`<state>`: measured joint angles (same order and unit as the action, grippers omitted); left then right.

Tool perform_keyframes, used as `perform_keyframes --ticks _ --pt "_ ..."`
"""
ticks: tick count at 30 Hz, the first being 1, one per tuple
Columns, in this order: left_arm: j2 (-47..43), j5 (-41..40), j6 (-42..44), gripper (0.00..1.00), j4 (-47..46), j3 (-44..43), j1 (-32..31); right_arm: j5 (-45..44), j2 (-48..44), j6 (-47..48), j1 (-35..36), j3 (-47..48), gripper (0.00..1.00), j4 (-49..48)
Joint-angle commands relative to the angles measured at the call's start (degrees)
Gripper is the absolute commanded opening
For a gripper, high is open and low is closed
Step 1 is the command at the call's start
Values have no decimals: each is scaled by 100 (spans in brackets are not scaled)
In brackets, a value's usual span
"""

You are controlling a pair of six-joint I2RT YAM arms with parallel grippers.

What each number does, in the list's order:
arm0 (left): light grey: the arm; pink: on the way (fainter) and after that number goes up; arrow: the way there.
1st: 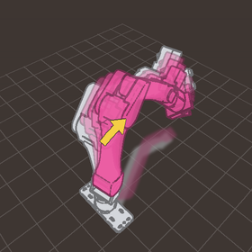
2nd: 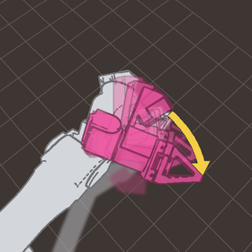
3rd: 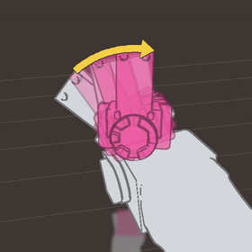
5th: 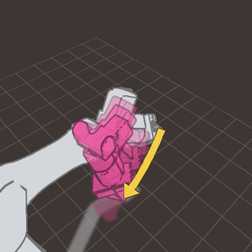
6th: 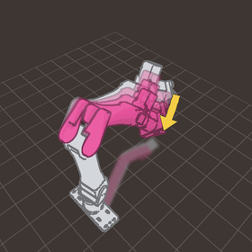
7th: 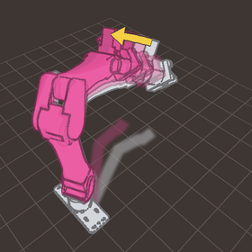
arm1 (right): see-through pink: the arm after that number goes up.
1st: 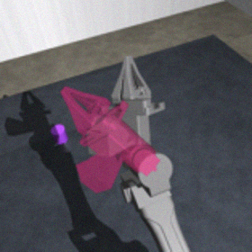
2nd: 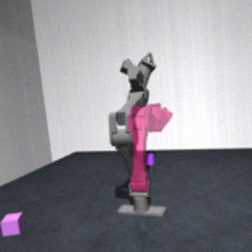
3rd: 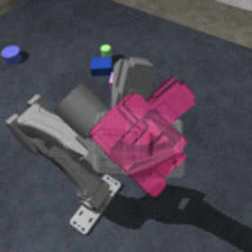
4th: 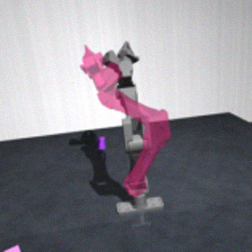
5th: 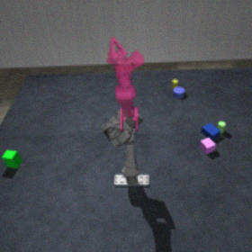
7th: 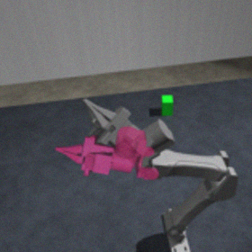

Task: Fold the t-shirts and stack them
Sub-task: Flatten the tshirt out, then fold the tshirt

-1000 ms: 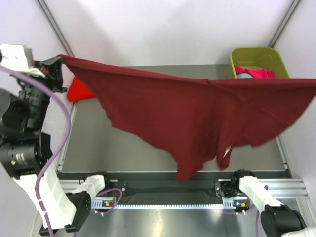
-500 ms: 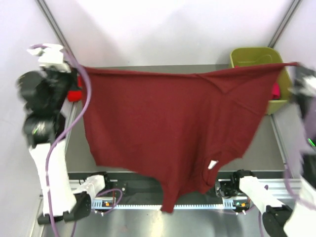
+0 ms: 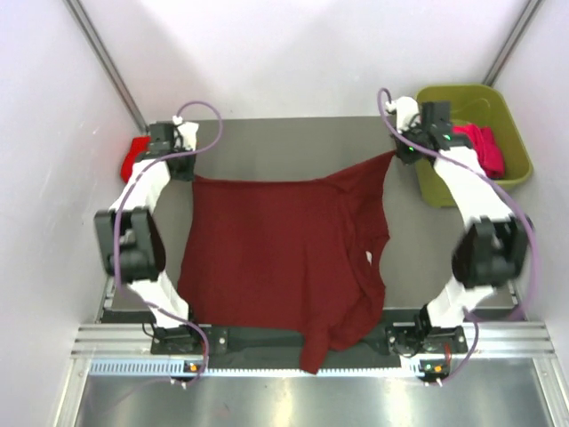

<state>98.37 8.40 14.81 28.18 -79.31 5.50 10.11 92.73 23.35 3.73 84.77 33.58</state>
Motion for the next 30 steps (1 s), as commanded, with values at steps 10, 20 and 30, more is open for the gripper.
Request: perform_keyframes --ticks 10,20,30 --pt "3704 -1182 241 0 -524 -4477 -119 -465 4904 -33 128 5704 0 -426" --pt "3822 -1684 171 0 -1877 -4032 -145 -1124 4860 -560 181 5155 0 -1354" --pt "3365 -1701 119 0 -1939 -3706 -137 -730 4316 -753 269 4725 0 -950"
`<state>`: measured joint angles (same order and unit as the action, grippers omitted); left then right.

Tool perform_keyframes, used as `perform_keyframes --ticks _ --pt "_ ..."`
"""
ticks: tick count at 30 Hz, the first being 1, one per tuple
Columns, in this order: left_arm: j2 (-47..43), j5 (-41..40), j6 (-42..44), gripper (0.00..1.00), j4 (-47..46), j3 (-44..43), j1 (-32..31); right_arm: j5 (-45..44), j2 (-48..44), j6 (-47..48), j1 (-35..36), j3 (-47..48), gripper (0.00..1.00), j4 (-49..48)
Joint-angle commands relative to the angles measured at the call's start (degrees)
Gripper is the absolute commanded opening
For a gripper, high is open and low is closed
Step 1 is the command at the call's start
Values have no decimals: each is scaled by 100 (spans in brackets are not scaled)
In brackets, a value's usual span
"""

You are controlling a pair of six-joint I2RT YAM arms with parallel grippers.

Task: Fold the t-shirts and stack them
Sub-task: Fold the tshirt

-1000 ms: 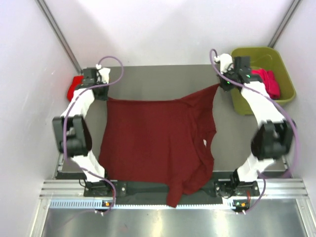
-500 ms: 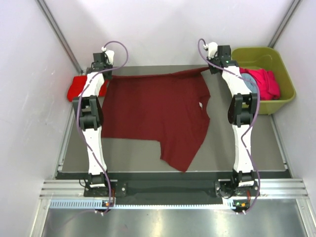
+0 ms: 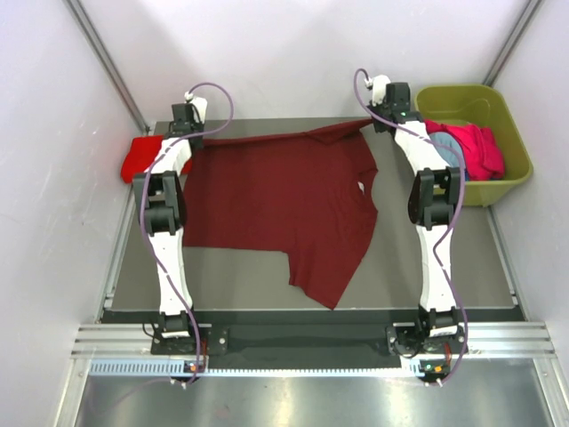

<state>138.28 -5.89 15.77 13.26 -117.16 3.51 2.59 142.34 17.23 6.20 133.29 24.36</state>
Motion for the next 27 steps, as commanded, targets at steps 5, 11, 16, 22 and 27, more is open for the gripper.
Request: perform_keyframes --ticks 5,11,16,22,27 --pt "-1153 -237 251 0 -464 483 106 320 -1427 -159 13 -646 0 165" --pt "-1804 -70 401 0 -456 1063 133 812 -2270 -413 31 -1112 0 675" --pt "-2269 202 488 0 -79 1511 133 1190 -2834 -659 83 -1507 0 1262" --pt "-2727 290 401 0 168 2144 133 1419 -3379 -818 206 -2746 0 1449" --pt "-2955 237 243 0 318 2680 141 1674 -3608 -1011 207 -3546 0 1475"
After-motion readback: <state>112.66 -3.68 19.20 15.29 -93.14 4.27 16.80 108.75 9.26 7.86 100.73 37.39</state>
